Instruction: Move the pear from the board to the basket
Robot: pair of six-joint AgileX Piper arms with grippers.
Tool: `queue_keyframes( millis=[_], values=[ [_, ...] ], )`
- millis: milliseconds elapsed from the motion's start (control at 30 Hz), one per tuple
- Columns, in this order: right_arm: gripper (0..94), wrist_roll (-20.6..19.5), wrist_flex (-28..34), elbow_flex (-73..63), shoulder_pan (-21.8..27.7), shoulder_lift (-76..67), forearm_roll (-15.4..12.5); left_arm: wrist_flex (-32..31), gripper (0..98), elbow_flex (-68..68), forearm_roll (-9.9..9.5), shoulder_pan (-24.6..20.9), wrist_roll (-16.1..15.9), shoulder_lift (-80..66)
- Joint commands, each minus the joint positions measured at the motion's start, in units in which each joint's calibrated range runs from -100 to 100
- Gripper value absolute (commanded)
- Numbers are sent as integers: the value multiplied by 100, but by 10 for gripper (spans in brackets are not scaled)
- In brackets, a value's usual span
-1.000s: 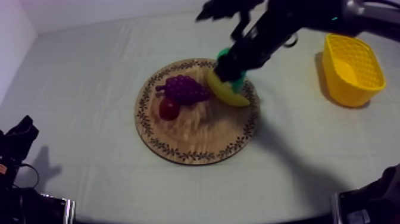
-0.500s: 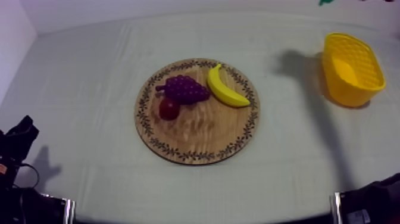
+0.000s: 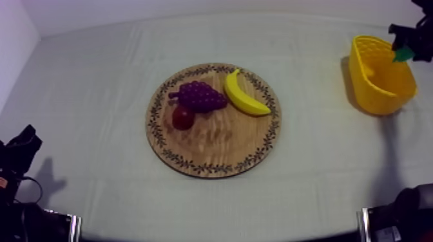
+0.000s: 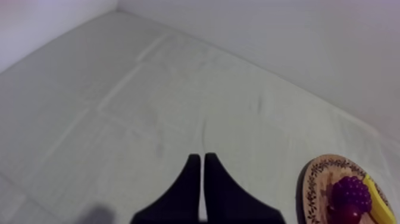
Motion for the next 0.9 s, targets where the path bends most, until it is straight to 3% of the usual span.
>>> queue_keyframes(
  millis=[0, 667, 733, 867],
  values=[
    [448, 45, -36, 100, 19, 131, -42, 4, 1, 2, 0, -2, 2, 2],
    [469, 522, -210, 441, -95, 377, -419, 4, 1, 2, 0, -2, 2, 2],
    [519, 573, -250, 486, -121, 388, -444, 4, 1, 2, 0, -2, 2, 2],
    [735, 613, -241, 553, -177, 397, -438, 4, 1, 2, 0, -2, 2, 2]
  ],
)
